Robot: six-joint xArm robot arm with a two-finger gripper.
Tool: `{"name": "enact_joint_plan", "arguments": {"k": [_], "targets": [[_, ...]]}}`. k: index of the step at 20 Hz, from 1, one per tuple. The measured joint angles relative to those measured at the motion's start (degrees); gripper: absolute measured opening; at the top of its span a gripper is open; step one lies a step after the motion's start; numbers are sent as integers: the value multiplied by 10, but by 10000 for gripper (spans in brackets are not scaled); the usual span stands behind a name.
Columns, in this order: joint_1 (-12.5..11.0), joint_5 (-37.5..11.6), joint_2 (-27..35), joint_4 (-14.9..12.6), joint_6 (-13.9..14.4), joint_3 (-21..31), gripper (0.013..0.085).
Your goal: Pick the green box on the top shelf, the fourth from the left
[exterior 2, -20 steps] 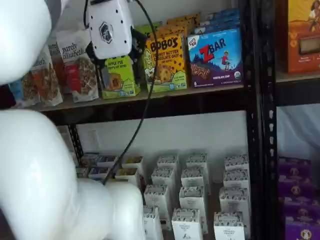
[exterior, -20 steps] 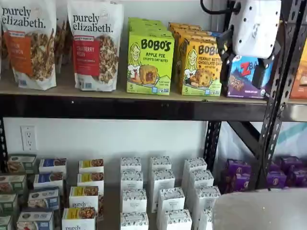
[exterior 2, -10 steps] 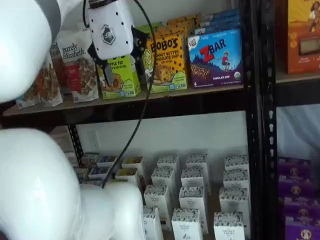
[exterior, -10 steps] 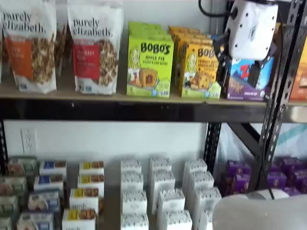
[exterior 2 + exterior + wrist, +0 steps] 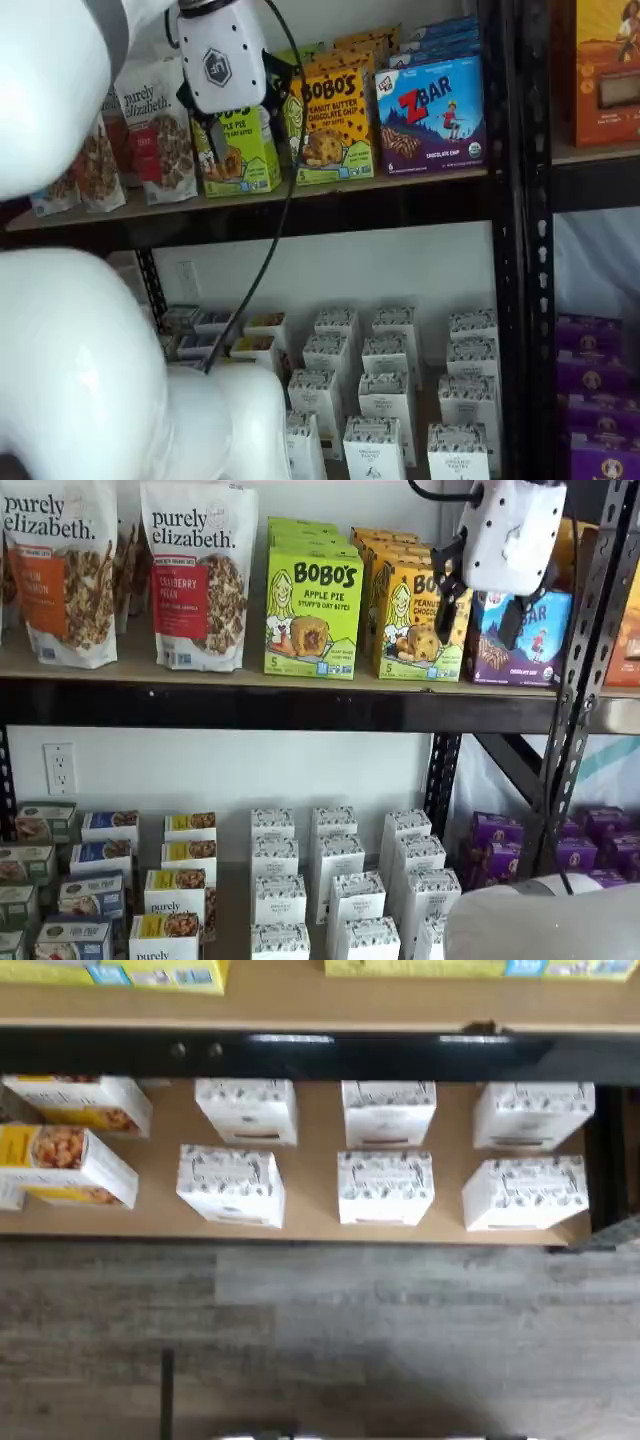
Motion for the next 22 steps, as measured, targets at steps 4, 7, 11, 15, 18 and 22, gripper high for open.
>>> {"name": "enact_joint_plan", "arguments": {"k": [4, 7, 11, 15, 18, 22], "targets": [[19, -36, 14, -4, 16, -4, 850], [42, -56, 33, -17, 37, -14, 850], [71, -81, 66, -28, 65, -35, 850], [105, -97, 108, -41, 97, -67, 850], [128, -107, 144, -57, 120, -93, 850], [148, -120, 196, -69, 140, -129, 850]]}}
